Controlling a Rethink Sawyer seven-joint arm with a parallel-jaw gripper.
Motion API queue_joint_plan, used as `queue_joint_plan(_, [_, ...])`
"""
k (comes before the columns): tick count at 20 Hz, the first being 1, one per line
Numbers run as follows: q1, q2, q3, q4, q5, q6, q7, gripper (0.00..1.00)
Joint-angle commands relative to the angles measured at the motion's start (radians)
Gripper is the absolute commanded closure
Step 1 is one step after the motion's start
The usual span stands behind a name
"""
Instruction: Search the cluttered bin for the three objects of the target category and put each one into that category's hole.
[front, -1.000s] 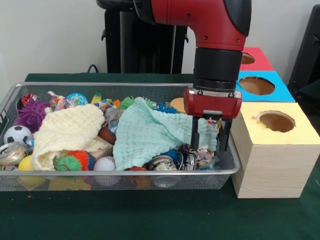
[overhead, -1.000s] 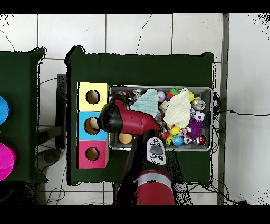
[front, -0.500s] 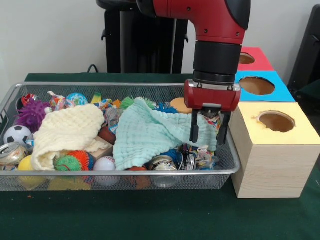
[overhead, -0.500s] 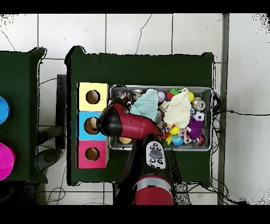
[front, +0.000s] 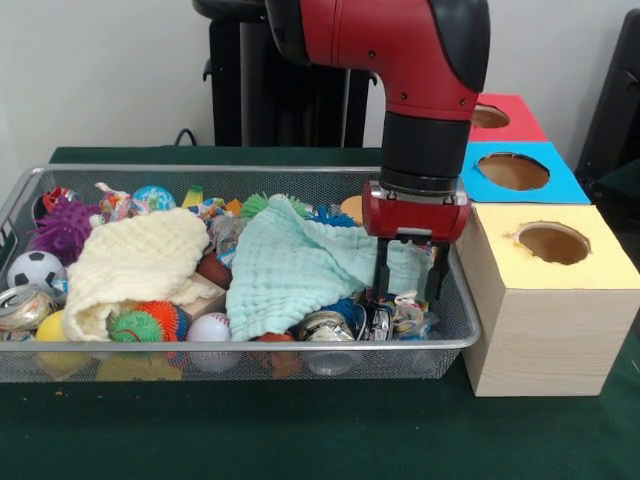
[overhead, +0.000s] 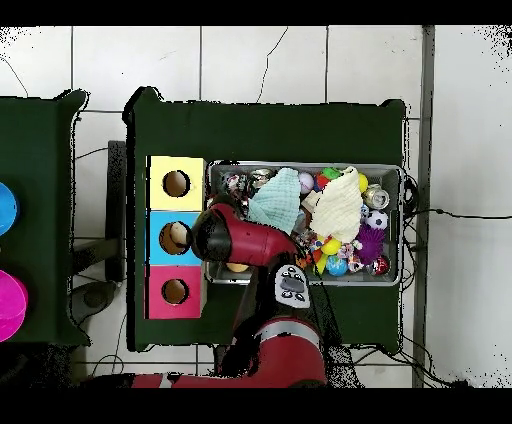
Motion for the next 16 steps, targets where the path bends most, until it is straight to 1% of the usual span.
queue_joint_plan(1, [0.005,0.085,0.019,0.027,0.006,-0.095,0.226,0.00])
queue_joint_plan(12, [-0.002,0.069,0.061,0.026,0.040,-0.113,0.250,0.00])
queue_joint_plan(16, [0.003,0.048,0.073,0.026,0.063,-0.081,0.259,0.00])
